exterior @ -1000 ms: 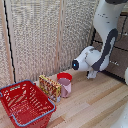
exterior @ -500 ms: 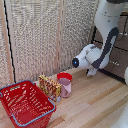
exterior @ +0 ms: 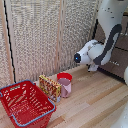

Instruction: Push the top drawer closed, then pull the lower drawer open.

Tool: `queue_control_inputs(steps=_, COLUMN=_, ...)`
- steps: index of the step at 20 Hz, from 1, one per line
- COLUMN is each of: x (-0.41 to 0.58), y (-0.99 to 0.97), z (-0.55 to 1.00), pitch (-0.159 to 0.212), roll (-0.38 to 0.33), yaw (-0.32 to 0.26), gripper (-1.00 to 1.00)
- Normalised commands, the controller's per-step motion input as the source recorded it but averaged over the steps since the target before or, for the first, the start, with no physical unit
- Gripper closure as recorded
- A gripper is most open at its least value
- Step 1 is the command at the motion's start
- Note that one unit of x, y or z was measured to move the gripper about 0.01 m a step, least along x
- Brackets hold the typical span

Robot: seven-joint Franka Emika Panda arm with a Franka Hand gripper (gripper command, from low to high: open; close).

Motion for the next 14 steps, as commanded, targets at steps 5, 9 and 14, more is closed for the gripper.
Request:
queue_control_inputs(steps=5, x=0.0, y=-0.22, z=0.02, pitch=0.0, roll=-0.002, yaw=0.058, gripper=1.0)
queue_control_inputs(steps=9, x=0.001, y=0.04, z=-0.01, pitch=0.003, roll=0.0, yaw=-0.001, gripper=1.0)
queue_control_inputs(steps=14, x=0.074, y=-0.09, z=0.03, pitch=0.116, roll=0.071, yaw=-0.004, gripper=1.0)
